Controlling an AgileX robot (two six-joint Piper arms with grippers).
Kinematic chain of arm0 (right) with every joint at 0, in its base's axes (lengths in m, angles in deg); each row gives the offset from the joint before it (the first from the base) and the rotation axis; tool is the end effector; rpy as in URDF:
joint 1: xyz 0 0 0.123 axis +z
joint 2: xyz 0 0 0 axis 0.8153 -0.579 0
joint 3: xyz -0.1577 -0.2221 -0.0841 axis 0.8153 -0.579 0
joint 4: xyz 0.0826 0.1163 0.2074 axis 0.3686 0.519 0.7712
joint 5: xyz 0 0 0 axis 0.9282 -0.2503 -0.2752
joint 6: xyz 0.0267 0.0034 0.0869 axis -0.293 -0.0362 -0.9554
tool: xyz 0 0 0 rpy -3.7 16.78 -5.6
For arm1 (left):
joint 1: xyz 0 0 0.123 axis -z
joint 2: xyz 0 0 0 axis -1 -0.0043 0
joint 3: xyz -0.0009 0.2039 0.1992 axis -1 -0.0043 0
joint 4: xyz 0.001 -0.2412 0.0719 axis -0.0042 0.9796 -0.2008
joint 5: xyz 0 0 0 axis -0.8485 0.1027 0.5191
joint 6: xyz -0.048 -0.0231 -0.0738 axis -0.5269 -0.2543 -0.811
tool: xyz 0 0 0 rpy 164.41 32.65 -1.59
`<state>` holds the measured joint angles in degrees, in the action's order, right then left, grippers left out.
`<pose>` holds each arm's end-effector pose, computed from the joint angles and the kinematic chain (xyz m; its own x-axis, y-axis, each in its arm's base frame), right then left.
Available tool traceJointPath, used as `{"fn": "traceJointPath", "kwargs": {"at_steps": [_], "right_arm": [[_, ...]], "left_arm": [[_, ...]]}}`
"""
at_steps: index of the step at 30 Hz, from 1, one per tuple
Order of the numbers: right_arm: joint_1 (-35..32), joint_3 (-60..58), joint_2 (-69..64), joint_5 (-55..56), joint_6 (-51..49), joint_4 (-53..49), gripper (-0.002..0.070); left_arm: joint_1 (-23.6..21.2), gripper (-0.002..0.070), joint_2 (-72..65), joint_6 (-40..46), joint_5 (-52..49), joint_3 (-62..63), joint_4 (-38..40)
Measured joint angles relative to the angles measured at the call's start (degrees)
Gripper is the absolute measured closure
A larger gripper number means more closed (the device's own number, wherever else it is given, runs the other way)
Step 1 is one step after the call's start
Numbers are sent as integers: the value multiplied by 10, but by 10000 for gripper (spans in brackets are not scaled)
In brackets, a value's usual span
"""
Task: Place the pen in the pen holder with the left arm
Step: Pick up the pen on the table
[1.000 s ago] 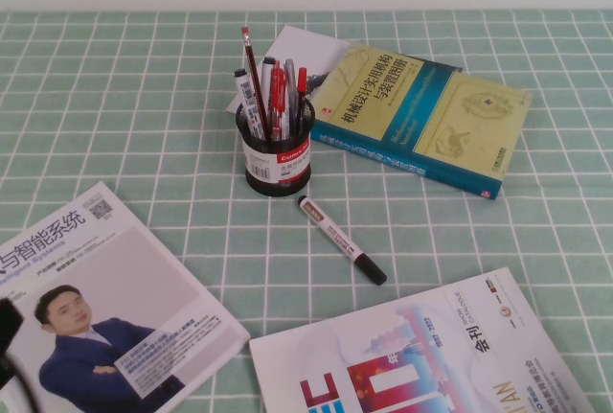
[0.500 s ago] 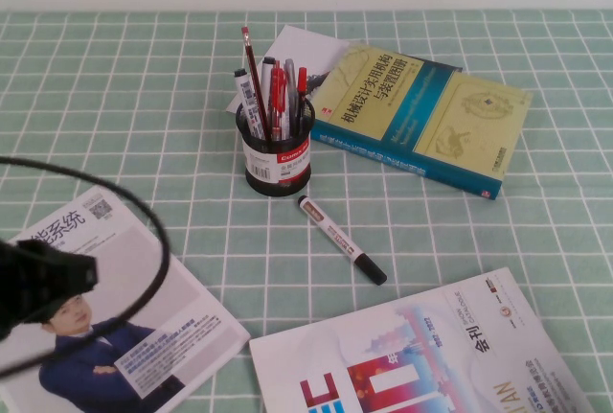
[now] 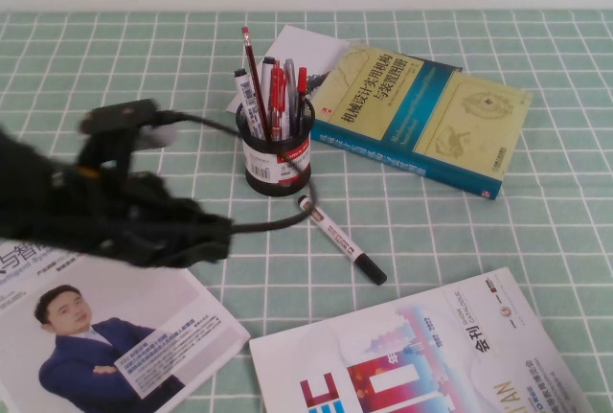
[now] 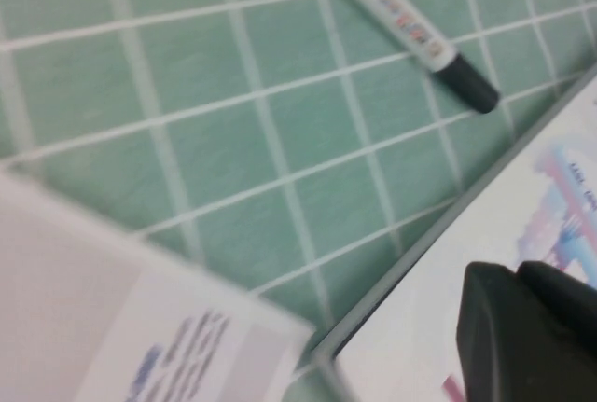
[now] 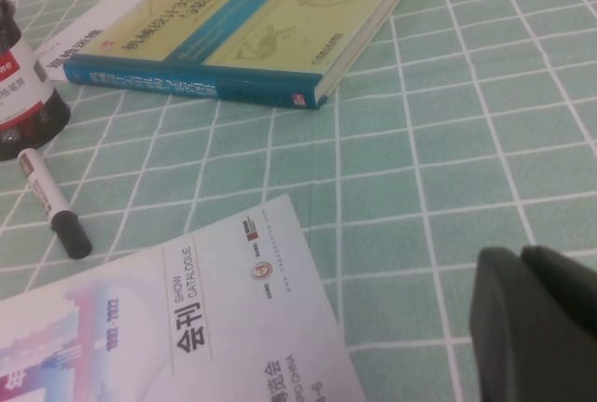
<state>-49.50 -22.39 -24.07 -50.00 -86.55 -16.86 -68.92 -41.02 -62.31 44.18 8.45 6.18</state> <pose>0.0525 0.0094 0.1724 -0.2919 0.2154 -0.9319 -0.0701 0.9669 0.2454 0.2356 -0.1293 0.2694 -0.8343 0.1863 -0.5189 0.4327 0.8045 -0.4068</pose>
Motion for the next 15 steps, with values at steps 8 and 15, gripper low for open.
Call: {"fn": "traceJointPath", "kwargs": {"at_steps": [8,15], "right_arm": [[0,0,0,0,0,0,696],[0,0,0,0,0,0,696]], "left_arm": [[105,678,-139,-39,4,127,-13],[183,678,-253,-177,-35,256,-136]]}}
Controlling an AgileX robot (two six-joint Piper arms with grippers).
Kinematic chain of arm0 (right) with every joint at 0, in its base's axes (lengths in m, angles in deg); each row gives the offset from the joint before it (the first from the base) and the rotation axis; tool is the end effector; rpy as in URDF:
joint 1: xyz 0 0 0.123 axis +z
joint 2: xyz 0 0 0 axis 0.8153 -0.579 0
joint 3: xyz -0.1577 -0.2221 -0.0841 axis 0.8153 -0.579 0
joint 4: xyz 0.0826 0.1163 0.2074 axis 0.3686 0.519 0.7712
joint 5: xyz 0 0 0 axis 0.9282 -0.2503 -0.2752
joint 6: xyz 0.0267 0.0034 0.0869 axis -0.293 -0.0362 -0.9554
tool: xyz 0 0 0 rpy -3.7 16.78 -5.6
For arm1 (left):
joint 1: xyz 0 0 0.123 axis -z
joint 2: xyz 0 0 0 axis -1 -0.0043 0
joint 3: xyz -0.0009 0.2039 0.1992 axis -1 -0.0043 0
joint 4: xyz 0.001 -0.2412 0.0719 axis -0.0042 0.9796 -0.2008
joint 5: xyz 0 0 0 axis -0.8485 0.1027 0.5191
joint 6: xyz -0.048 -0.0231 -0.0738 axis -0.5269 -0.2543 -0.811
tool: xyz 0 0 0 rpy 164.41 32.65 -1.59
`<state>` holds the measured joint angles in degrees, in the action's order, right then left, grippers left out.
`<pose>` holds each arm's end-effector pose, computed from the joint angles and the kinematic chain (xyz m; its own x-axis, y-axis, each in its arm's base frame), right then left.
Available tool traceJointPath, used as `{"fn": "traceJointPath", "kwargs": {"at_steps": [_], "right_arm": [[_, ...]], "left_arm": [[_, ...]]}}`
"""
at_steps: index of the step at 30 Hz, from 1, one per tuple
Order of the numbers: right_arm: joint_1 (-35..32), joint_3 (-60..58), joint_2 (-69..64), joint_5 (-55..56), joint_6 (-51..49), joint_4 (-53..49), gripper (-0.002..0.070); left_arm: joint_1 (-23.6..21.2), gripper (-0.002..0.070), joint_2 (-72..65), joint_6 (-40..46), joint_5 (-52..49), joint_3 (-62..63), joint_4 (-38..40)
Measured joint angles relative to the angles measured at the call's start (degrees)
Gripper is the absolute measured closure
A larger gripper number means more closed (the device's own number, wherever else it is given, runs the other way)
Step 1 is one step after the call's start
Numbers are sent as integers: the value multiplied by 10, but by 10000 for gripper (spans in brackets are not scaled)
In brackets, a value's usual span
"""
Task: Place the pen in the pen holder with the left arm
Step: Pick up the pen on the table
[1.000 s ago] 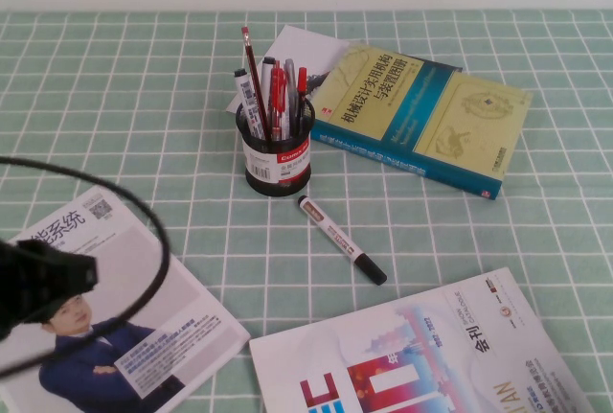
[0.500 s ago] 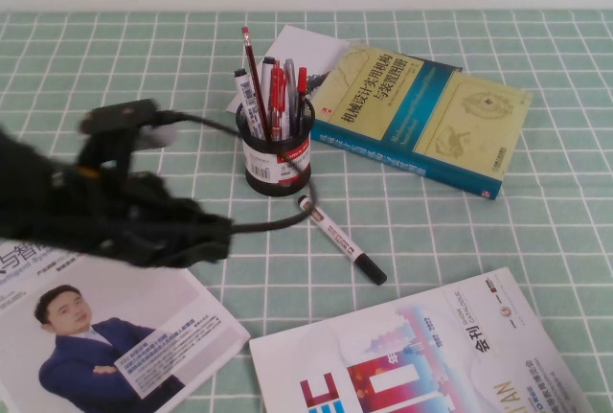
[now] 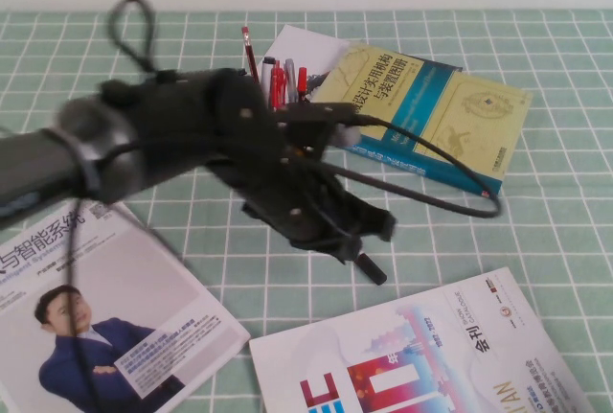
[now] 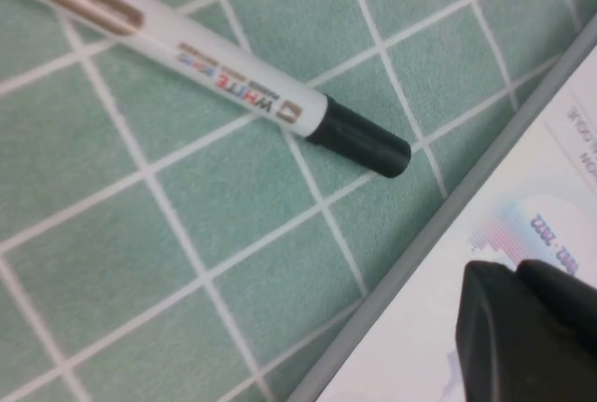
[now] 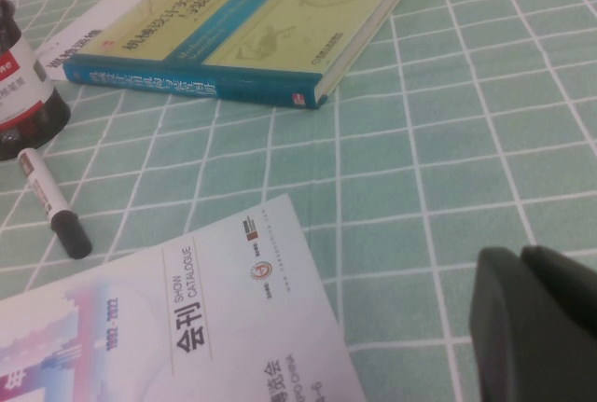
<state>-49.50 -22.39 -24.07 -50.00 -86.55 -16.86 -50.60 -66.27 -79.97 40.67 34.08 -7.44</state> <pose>0.0525 0.0094 0.1724 -0.2919 0.2154 -0.9319 -0.0701 0.9669 0.2454 0.2802 -0.2625 0.2450 -0.8265 0.4011 -0.3949 0.5398 0.7638 -0.3540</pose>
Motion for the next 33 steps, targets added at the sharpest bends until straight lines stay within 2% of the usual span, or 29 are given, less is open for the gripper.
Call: {"fn": "traceJointPath", "kwargs": {"at_steps": [6,12,15,20,23,27,30,33], "right_arm": [[0,0,0,0,0,0,696],[0,0,0,0,0,0,696],[0,0,0,0,0,0,696],[0,0,0,0,0,0,696],[0,0,0,0,0,0,696],[0,0,0,0,0,0,696],[0,0,0,0,0,0,696],[0,0,0,0,0,0,696]], "left_arm": [[53,678,-98,-111,-94,131,-87],[68,666,-156,-114,-135,231,-95],[68,591,-177,-102,-153,268,-100],[62,348,-202,-130,-174,298,-106],[61,285,-205,-181,-186,300,-109],[60,275,-207,-279,-201,300,-127],[57,300,-207,-366,-200,300,-178],[51,314,-207,-415,-198,300,-227]]}}
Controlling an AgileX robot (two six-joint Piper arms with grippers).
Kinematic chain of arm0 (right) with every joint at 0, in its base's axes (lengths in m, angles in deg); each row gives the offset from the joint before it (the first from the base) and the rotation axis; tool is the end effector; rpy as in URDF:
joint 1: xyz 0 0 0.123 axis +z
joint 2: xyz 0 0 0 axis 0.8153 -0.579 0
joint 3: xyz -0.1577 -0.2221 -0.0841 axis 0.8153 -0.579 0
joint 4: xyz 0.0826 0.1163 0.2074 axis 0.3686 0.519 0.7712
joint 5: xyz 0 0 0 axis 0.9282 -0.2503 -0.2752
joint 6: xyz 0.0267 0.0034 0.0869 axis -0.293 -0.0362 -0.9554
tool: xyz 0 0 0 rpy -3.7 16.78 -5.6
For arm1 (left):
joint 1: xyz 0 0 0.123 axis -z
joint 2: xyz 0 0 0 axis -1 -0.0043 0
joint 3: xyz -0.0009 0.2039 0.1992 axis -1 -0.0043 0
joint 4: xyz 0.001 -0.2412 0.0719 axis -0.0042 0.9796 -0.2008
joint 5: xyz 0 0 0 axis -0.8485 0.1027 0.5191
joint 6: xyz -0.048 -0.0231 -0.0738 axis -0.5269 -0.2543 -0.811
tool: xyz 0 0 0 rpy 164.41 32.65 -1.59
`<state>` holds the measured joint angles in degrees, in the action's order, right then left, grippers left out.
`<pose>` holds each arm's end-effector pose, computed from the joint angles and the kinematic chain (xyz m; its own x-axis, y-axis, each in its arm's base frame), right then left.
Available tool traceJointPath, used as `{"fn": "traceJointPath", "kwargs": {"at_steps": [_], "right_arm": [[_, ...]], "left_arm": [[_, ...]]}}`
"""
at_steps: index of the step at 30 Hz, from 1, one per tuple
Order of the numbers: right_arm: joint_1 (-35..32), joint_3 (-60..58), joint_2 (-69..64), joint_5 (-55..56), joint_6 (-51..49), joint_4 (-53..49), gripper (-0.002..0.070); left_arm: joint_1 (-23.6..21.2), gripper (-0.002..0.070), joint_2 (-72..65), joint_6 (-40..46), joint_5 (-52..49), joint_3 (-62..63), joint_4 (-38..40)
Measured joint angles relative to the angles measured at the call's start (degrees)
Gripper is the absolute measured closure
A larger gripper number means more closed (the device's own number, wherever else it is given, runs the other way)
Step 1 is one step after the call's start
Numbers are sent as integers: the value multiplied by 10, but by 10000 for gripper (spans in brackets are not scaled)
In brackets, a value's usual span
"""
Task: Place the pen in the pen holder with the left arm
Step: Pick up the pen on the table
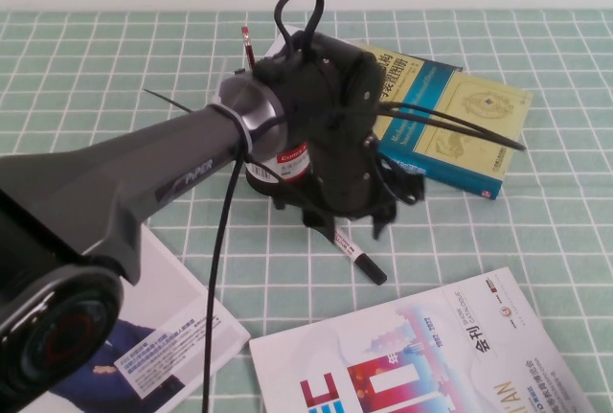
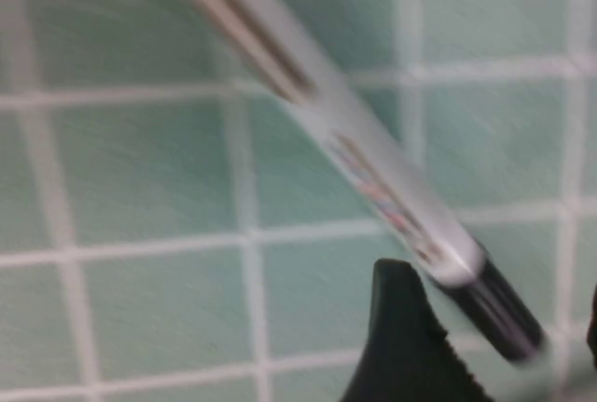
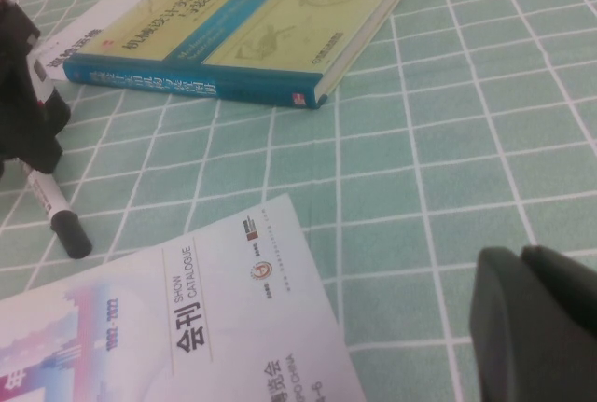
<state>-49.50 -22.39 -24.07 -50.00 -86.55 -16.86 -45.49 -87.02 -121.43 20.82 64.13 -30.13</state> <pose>0.0525 0.0094 0.1724 -0.2919 0.2154 -0.9319 -0.0701 0.9669 0.2454 0.3282 -0.3238 0.2213 -0.9770 0.1131 -0.1810 0.1446 0.9745 -0.1717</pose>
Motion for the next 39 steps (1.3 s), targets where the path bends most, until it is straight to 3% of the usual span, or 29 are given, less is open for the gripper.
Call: {"fn": "traceJointPath", "kwargs": {"at_steps": [8,31,36,39], "right_arm": [[0,0,0,0,0,0,696],[0,0,0,0,0,0,696],[0,0,0,0,0,0,696],[0,0,0,0,0,0,696]], "left_arm": [[-18,319,-20,-50,13,3,-24],[-25,329,-56,-65,3,10,-27],[-25,423,-58,-29,-10,14,-27],[-26,542,-59,6,-18,15,-27]]}}
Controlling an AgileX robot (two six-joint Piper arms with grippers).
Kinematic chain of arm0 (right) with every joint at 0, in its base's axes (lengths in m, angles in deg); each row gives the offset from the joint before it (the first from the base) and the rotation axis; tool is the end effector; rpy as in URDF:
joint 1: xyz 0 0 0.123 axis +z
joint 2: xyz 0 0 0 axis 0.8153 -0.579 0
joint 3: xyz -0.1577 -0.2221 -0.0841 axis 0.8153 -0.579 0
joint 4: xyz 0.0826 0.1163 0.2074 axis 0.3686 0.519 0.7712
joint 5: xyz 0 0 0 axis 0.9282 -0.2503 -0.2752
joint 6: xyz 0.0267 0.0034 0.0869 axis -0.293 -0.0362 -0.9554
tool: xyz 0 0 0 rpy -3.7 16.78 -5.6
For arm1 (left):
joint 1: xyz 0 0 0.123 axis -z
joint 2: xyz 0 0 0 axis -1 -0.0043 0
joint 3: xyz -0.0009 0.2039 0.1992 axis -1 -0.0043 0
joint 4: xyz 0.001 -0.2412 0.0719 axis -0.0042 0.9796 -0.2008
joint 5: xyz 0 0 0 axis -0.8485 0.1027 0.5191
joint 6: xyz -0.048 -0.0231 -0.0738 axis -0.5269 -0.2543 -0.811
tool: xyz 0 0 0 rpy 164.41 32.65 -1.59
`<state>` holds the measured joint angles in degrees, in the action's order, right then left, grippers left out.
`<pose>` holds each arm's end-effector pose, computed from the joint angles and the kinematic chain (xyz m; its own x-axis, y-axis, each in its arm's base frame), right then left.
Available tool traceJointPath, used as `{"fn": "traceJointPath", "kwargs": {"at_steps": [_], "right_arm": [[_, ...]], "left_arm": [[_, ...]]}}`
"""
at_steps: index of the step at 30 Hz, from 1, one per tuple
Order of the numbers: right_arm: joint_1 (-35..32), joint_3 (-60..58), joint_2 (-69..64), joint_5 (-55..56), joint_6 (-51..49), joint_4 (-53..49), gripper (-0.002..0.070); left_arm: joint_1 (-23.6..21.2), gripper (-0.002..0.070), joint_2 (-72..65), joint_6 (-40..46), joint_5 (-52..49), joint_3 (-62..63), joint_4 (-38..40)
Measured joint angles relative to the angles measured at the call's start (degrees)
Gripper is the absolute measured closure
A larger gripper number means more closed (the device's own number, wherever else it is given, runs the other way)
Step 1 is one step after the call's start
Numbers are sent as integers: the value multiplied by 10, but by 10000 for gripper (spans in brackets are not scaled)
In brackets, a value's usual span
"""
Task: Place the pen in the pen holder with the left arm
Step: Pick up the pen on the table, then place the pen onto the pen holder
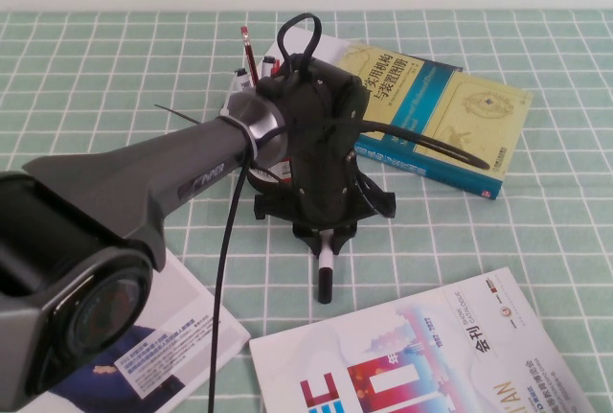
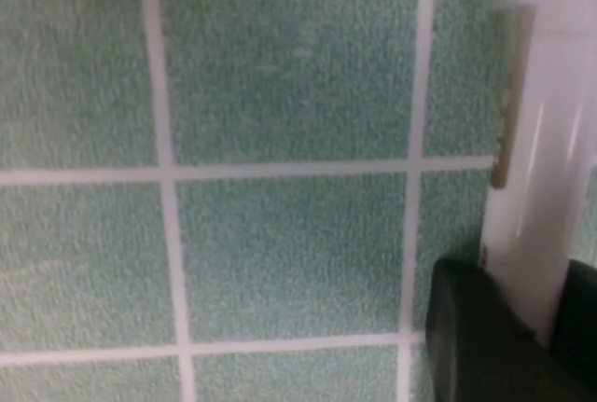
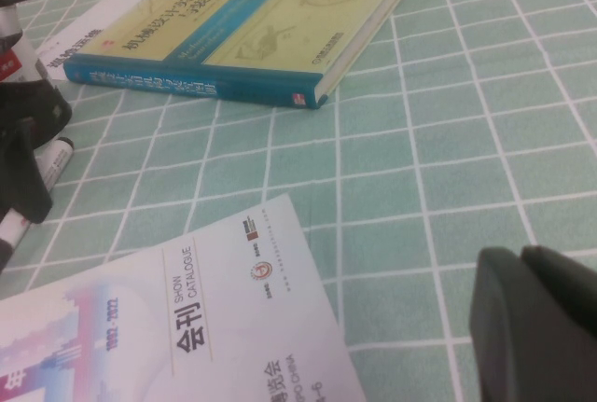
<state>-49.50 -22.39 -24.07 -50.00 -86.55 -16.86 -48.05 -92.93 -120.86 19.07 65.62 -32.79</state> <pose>0.0525 0.0094 0.1724 -0.2919 0.2154 -0.9319 -0.0701 0.9669 0.2454 0.3513 -0.3116 0.1796 -0.9867 0.1062 -0.1233 0.1156 0.9907 -0.0718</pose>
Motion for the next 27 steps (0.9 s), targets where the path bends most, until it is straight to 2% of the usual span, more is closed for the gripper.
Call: {"fn": "traceJointPath", "kwargs": {"at_steps": [1,14,21,25,27], "right_arm": [[0,0,0,0,0,0,696],[0,0,0,0,0,0,696],[0,0,0,0,0,0,696],[0,0,0,0,0,0,696],[0,0,0,0,0,0,696]], "left_arm": [[-1,562,0,10,-2,0,0],[-1,559,-1,126,1,4,0],[6,559,24,210,15,4,32],[25,559,80,244,68,-18,22],[33,559,121,258,136,-58,16]]}}
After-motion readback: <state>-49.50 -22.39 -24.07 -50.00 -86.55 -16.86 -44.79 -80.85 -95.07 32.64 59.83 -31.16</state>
